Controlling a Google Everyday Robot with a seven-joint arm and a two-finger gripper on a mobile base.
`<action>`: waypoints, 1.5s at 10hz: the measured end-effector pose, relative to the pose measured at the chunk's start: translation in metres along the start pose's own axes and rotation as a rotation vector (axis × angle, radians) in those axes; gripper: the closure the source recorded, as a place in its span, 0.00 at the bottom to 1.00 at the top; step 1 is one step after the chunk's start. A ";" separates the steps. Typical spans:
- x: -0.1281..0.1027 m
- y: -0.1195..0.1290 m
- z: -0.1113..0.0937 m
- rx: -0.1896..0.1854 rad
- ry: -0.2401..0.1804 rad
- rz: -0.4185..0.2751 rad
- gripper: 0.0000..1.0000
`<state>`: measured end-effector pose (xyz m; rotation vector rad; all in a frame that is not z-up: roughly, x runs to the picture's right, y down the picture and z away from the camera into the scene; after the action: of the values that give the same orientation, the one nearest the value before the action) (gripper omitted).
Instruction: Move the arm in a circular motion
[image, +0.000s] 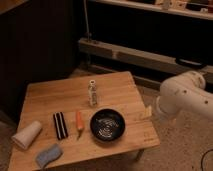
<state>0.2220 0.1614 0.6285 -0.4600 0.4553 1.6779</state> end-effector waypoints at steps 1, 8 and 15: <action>0.027 0.016 0.000 -0.034 0.016 -0.052 0.20; 0.144 0.193 -0.008 -0.171 0.120 -0.595 0.20; 0.154 0.373 -0.018 -0.235 0.120 -1.032 0.20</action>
<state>-0.1685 0.2243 0.5450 -0.8002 0.0549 0.7003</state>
